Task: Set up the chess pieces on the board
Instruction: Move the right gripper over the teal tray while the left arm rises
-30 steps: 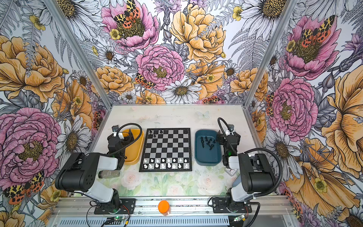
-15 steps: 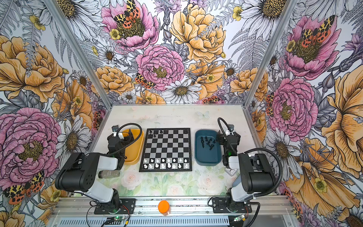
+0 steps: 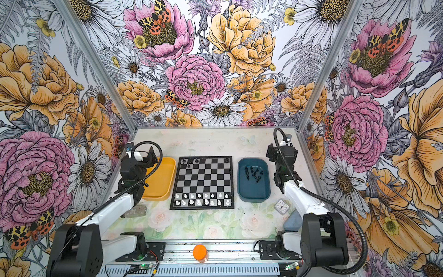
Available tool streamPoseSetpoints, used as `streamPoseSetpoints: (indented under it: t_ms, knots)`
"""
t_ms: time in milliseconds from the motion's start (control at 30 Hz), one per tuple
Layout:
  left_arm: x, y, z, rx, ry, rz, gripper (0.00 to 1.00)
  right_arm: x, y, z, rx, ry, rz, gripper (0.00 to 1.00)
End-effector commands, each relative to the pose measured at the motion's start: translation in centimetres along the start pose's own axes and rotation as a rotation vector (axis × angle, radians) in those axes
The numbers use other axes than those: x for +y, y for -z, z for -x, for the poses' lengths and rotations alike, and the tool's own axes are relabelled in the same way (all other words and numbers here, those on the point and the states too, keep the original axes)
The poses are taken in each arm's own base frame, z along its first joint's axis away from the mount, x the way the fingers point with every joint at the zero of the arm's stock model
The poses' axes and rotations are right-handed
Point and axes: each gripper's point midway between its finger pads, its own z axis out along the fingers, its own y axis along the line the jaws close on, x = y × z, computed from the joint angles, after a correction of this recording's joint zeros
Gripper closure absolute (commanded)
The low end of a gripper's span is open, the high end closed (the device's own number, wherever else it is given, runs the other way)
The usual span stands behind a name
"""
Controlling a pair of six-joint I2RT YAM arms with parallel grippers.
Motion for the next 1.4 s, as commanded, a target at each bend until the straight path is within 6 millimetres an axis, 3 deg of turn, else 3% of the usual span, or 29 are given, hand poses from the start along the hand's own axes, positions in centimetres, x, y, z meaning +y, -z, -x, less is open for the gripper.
streamPoseSetpoints:
  t_ms: [0, 133, 367, 567, 900, 1167, 1367]
  knots:
    - [-1.5, 1.5, -1.0, 0.123, 0.035, -0.055, 0.03, 2.2, 1.6, -2.9, 0.220, 0.031, 0.051, 0.11]
    - [-3.9, 2.4, 1.4, 0.143, 0.113, -0.143, 0.05, 5.4, 2.3, -3.4, 0.338, -0.013, 0.146, 0.22]
    - [-7.1, 3.5, 2.0, 0.183, 0.237, -0.269, 0.08, 9.4, 2.5, -8.6, 0.628, -0.007, 0.269, 0.44]
    - [-7.7, 4.3, 2.9, 0.162, 0.262, -0.297, 0.08, 12.0, 2.6, -10.9, 0.758, 0.036, 0.351, 0.59]
    - [-8.6, 4.5, 2.6, 0.168, 0.263, -0.326, 0.08, 14.0, 1.4, -13.7, 0.874, 0.090, 0.380, 0.68]
    - [-8.9, 4.5, 2.9, 0.158, 0.267, -0.341, 0.08, 14.3, 0.1, -13.9, 0.873, 0.120, 0.349, 0.74]
    - [-8.8, 4.1, 2.0, 0.170, 0.255, -0.326, 0.08, 14.0, -0.5, -14.3, 0.874, 0.138, 0.322, 0.77]
